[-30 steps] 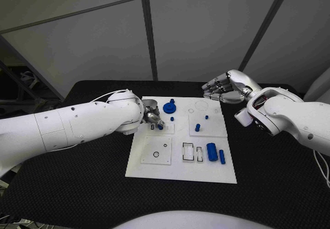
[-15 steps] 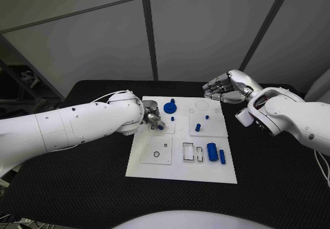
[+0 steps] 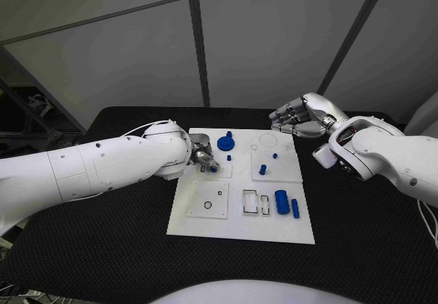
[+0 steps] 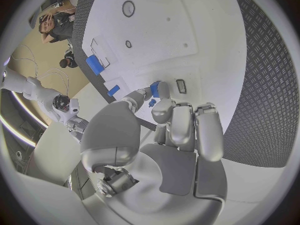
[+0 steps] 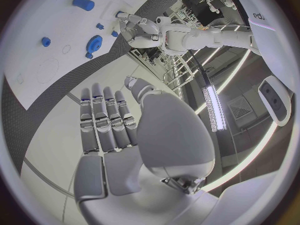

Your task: Assemble the parts on the task board

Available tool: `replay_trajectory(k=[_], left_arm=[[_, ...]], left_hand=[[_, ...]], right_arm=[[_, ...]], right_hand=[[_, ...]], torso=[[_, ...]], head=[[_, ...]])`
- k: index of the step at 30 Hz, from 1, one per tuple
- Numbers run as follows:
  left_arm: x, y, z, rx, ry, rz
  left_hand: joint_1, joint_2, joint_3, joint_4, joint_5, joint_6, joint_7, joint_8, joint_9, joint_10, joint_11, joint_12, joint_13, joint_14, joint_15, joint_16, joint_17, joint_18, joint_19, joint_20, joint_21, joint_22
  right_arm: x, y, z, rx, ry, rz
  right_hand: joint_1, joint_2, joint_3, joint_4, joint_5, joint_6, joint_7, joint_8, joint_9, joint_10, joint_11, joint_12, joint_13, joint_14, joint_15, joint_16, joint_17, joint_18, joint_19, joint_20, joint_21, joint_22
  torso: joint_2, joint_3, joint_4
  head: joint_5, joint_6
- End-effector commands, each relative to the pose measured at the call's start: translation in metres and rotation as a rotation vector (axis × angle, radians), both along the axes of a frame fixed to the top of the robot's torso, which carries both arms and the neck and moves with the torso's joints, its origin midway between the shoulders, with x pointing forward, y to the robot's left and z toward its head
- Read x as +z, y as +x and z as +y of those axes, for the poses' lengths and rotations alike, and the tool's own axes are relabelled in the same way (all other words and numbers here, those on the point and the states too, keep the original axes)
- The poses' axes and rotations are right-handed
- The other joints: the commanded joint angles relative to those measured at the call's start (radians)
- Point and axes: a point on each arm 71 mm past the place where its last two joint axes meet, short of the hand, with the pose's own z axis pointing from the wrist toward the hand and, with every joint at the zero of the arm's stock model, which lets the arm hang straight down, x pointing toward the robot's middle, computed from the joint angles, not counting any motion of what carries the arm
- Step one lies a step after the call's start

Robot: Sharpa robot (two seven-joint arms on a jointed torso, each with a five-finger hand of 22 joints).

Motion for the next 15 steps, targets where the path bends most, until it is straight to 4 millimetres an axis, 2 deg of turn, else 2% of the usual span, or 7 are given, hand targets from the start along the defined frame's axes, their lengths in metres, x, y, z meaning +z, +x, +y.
replay_trajectory(k=[1,6,7,8,11,12,15], left_arm=[[-0.0014,-0.0005,-0.0001,-0.002,0.013,0.004],[-0.0014,-0.0001,-0.0006,0.0,0.012,0.002],[-0.0014,0.0,-0.0006,0.0,0.012,0.002],[-0.0014,0.0001,-0.0005,0.001,0.011,0.001],[-0.0011,0.0001,-0.0002,0.004,0.007,-0.002],[-0.001,0.0001,-0.0001,0.007,0.004,-0.002],[-0.0006,0.0,0.0003,0.014,-0.006,-0.005]], left_hand=[[-0.005,0.012,-0.008,0.005,-0.001,0.005,0.0,-0.006,-0.002,0.007,0.001,0.004,0.001,0.029,-0.008,-0.003,0.001,-0.153,0.014,0.0,0.005,0.082],[-0.033,0.009,-0.049,0.033,-0.006,0.011,0.002,-0.008,-0.004,0.007,0.003,0.004,0.0,0.029,-0.008,-0.003,0.001,-0.153,0.014,0.0,0.003,0.081],[-0.047,0.005,-0.07,0.046,-0.021,0.014,0.003,-0.008,-0.005,0.008,0.004,0.004,0.0,0.029,-0.007,-0.003,0.001,-0.153,0.014,0.0,0.003,0.081],[-0.057,0.005,-0.092,0.057,-0.056,0.016,0.003,-0.009,-0.005,0.008,0.004,0.004,0.0,0.029,-0.007,-0.003,0.001,-0.153,0.014,0.0,0.003,0.081],[-0.065,0.009,-0.157,0.086,-0.239,0.019,0.004,-0.013,-0.008,0.007,0.004,0.004,0.001,0.029,-0.007,-0.003,0.001,-0.153,0.013,0.001,0.001,0.081],[-0.063,0.012,-0.173,0.093,-0.271,0.019,0.004,-0.015,-0.009,0.007,0.005,0.005,0.001,0.029,-0.006,-0.003,0.001,-0.152,0.013,0.001,0.0,0.081],[-0.064,0.015,-0.211,0.114,-0.298,0.019,0.005,-0.018,-0.011,0.005,0.006,0.003,0.0,0.029,-0.006,-0.004,0.001,-0.152,0.013,0.001,-0.001,0.08]], right_arm=[[0.0013,-0.0001,0.0007,0.009,0.0,-0.003],[0.0012,-0.0001,0.0005,0.009,0.0,-0.002],[0.0012,-0.0001,0.0004,0.009,-0.001,-0.002],[0.0012,0.0,0.0004,0.009,-0.001,-0.002],[0.0012,0.0,0.0002,0.009,-0.001,-0.001],[0.0011,0.0,0.0001,0.008,-0.001,-0.001],[0.001,0.0001,-0.0001,0.008,-0.002,-0.001]], right_hand=[[-0.007,0.002,-0.006,0.002,0.003,-0.001,0.004,-0.003,-0.001,-0.005,0.004,-0.004,0.0,-0.007,-0.002,-0.003,-0.001,0.006,0.003,0.005,-0.004,-0.001],[-0.008,0.002,-0.007,0.002,0.004,-0.001,0.004,-0.003,-0.001,-0.005,0.004,-0.004,0.0,-0.007,-0.002,-0.003,-0.001,0.006,0.003,0.005,-0.004,-0.001],[-0.008,0.002,-0.007,0.002,0.004,-0.001,0.004,-0.003,-0.001,-0.005,0.004,-0.004,0.0,-0.007,-0.002,-0.003,-0.001,0.006,0.003,0.005,-0.004,-0.002],[-0.008,0.002,-0.007,0.002,0.004,-0.001,0.004,-0.003,-0.001,-0.005,0.004,-0.004,0.0,-0.007,-0.002,-0.003,-0.001,0.006,0.003,0.005,-0.004,-0.002],[-0.008,0.002,-0.007,0.002,0.004,-0.001,0.004,-0.003,-0.001,-0.005,0.004,-0.004,0.0,-0.007,-0.001,-0.003,-0.002,0.005,0.003,0.005,-0.004,-0.002],[-0.008,0.002,-0.007,0.002,0.004,-0.001,0.004,-0.003,-0.001,-0.005,0.004,-0.004,0.0,-0.007,-0.001,-0.003,-0.002,0.005,0.003,0.005,-0.004,-0.002],[-0.008,0.002,-0.007,0.002,0.004,-0.001,0.004,-0.003,-0.001,-0.005,0.004,-0.004,0.0,-0.007,-0.001,-0.003,-0.002,0.005,0.003,0.005,-0.004,-0.002]], torso=[[0.0,0.0002,-0.0004],[0.0,0.0001,-0.0008],[0.0,0.0001,-0.0008],[0.0,0.0001,-0.0008],[0.0,-0.0003,-0.0003],[0.0,-0.0003,-0.0001],[0.0,-0.0002,0.0]], head=[[0.0,0.0],[-0.001,0.0],[-0.001,0.0],[-0.002,0.0],[-0.002,0.0],[-0.003,0.0],[-0.003,0.0]])
